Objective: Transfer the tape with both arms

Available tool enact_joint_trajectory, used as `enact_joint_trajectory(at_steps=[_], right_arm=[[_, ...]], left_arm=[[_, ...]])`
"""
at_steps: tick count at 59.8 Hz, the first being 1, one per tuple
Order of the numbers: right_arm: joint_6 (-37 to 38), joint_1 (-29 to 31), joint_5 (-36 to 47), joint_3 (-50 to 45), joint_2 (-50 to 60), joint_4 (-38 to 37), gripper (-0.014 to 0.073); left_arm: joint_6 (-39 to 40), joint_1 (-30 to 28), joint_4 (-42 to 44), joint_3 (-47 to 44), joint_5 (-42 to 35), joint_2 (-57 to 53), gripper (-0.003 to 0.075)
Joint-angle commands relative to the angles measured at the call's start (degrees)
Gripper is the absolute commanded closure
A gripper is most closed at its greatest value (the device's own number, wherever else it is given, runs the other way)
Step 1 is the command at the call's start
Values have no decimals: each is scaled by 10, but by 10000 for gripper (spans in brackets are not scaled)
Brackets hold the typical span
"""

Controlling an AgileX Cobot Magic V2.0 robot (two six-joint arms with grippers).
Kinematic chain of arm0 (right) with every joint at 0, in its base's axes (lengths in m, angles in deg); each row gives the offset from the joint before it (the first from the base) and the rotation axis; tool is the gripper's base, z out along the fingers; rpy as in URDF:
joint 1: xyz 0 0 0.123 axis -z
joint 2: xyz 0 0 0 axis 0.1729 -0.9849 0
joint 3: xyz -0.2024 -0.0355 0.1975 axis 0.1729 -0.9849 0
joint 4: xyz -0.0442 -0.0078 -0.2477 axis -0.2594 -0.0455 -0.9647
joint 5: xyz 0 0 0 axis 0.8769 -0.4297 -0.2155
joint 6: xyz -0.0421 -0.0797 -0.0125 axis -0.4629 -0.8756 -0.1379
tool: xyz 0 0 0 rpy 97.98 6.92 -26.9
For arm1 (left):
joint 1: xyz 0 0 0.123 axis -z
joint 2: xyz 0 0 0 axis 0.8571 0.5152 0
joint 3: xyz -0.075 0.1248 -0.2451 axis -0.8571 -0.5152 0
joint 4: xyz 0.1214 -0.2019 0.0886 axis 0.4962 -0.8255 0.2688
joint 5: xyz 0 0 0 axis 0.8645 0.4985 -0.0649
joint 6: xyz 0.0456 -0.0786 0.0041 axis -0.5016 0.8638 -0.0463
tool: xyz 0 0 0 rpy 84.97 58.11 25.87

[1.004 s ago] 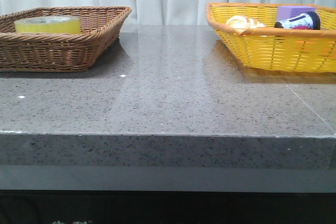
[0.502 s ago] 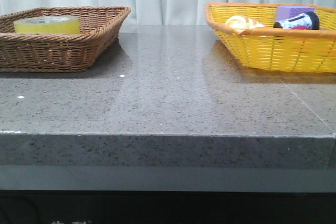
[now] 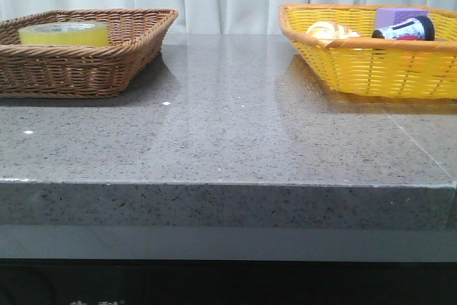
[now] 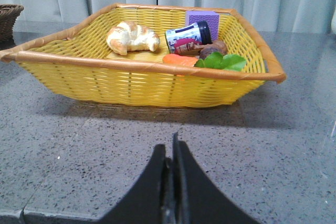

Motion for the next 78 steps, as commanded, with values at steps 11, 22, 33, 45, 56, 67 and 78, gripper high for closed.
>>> enact_joint_trajectory(at_steps=[11, 22, 33, 45, 56, 67, 78], right_arm=[[7, 2, 58, 15, 16, -8, 662], [108, 4, 90, 15, 16, -101, 662], [128, 4, 89, 15, 16, -110, 662], [137, 4, 94, 15, 16, -110, 662], [153, 5, 96, 15, 16, -114, 662], [172, 9, 100, 15, 16, -150, 662], [181, 28, 101, 15, 16, -140, 662]], left_arm=[[5, -2, -4, -22, -50, -10, 740], [5, -2, -4, -22, -50, -10, 740], [5, -2, -4, -22, -50, -10, 740], [5, -2, -4, -22, -50, -10, 740], [5, -2, -4, -22, -50, -10, 740], [5, -2, -4, -22, -50, -10, 740], [5, -2, -4, -22, -50, -10, 740]])
